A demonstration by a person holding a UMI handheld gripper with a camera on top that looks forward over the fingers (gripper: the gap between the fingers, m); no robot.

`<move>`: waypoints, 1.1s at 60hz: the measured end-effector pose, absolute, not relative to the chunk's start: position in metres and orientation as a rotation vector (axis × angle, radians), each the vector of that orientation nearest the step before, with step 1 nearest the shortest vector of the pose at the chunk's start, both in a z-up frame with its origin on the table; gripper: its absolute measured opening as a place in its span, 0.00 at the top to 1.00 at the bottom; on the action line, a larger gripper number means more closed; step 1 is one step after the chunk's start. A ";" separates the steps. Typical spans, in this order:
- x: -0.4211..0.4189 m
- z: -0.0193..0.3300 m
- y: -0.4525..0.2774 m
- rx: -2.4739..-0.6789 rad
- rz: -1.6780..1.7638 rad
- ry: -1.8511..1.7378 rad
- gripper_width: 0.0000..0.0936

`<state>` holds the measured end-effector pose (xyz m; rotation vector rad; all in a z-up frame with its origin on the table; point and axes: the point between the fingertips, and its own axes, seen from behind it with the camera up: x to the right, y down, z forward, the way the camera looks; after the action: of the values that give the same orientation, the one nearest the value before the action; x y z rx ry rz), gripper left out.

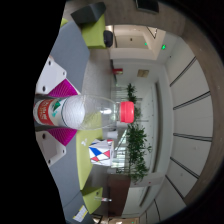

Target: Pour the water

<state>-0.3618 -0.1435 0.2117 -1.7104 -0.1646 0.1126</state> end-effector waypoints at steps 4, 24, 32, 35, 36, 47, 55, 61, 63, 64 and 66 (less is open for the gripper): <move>-0.354 0.182 -0.138 -1.743 0.102 -0.180 0.62; -0.351 0.085 -0.135 -1.846 0.109 -0.209 0.62; -0.352 0.080 -0.138 -1.838 0.097 -0.197 0.58; -0.351 0.079 -0.138 -1.844 0.103 -0.182 0.51; -0.345 0.083 -0.139 -1.849 0.107 -0.183 0.50; -0.346 0.083 -0.151 -1.925 0.101 -0.163 0.08; -0.338 0.102 -0.180 -1.938 0.066 -0.153 0.08; -0.335 0.121 -0.213 -1.958 0.061 -0.140 0.09; -0.335 0.127 -0.229 -1.963 0.061 -0.131 0.10; -0.335 0.130 -0.235 -1.965 0.061 -0.127 0.10; -0.333 0.137 -0.250 -1.967 0.058 -0.120 0.09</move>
<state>-0.3327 -0.2500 0.1370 -1.9672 -0.1196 0.0584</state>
